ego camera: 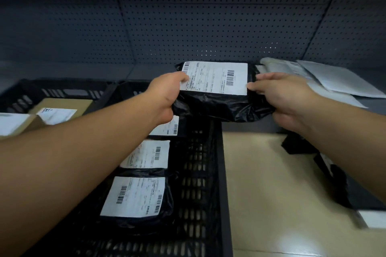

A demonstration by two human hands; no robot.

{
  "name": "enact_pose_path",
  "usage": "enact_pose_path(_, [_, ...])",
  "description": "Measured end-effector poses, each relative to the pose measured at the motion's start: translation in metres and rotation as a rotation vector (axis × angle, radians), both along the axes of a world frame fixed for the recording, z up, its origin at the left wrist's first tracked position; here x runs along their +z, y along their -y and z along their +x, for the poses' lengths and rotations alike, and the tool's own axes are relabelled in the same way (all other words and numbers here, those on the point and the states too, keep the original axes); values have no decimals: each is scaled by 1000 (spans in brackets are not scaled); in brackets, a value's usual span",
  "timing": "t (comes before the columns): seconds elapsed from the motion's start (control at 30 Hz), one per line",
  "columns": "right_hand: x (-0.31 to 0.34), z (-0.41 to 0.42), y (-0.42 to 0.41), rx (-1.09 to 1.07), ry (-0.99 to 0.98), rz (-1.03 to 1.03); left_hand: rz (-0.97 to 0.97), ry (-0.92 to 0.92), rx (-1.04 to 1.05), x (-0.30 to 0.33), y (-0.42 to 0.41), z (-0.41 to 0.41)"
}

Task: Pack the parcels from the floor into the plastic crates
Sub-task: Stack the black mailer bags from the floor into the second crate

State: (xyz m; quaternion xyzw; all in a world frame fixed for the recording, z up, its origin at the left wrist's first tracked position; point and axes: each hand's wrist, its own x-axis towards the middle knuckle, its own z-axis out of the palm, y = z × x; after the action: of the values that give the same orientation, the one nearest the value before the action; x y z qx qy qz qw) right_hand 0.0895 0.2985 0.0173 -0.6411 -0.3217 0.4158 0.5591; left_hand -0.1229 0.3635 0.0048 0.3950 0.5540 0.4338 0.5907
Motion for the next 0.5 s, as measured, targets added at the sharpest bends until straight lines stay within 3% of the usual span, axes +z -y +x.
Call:
enact_pose_path(0.23, [-11,-55,-47,107,144,-46,-44,-2,85,-16,-30,-59])
enact_pose_path(0.5, [-31,-113,-79,212,179,-231,-119,-77,158,-47,-51,-103])
